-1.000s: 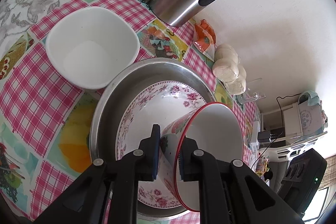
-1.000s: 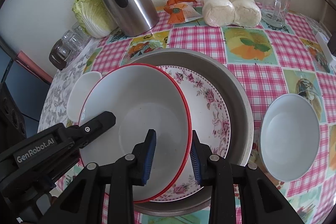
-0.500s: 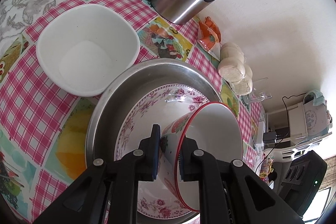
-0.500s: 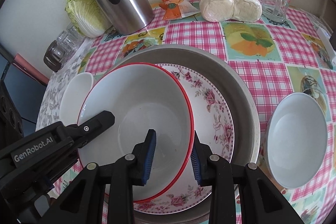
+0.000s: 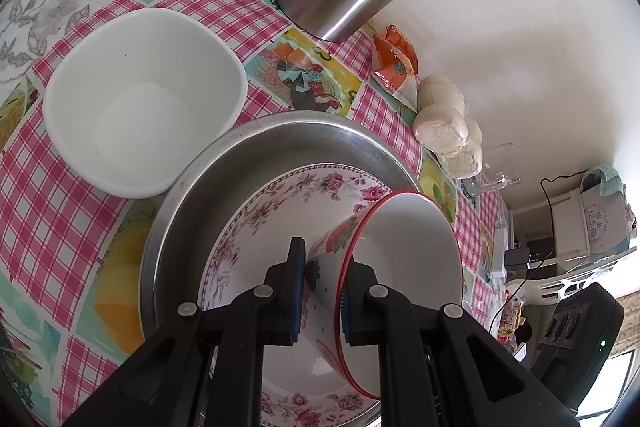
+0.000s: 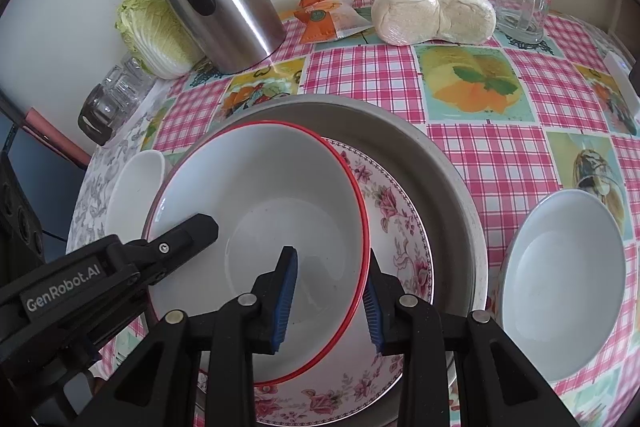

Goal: Organize plates and bowls
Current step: 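Lower the red-rimmed bowl into the basin onto the rose plate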

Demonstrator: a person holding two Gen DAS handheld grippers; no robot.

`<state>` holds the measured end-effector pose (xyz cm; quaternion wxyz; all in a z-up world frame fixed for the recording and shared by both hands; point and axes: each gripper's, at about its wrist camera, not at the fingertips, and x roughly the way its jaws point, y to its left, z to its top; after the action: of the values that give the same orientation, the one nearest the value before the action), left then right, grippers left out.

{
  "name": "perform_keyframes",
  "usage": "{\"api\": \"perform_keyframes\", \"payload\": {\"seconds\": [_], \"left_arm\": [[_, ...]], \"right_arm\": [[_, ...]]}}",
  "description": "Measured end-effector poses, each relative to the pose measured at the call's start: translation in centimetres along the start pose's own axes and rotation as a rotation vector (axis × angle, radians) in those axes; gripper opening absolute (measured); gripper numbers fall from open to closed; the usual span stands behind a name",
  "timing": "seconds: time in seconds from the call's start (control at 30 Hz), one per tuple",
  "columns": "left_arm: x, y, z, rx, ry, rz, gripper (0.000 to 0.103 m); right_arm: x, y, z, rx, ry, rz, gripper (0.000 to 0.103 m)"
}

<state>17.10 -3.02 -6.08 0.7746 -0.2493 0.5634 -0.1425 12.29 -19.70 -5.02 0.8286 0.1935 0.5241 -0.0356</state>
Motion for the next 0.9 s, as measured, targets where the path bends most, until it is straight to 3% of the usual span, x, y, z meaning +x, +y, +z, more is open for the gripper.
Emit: {"api": "perform_keyframes", "payload": {"seconds": [0.9], "left_arm": [[-0.24, -0.28, -0.01, -0.008, 0.017, 0.032, 0.015]], "right_arm": [[0.44, -0.09, 0.04, -0.006, 0.041, 0.012, 0.036]]}}
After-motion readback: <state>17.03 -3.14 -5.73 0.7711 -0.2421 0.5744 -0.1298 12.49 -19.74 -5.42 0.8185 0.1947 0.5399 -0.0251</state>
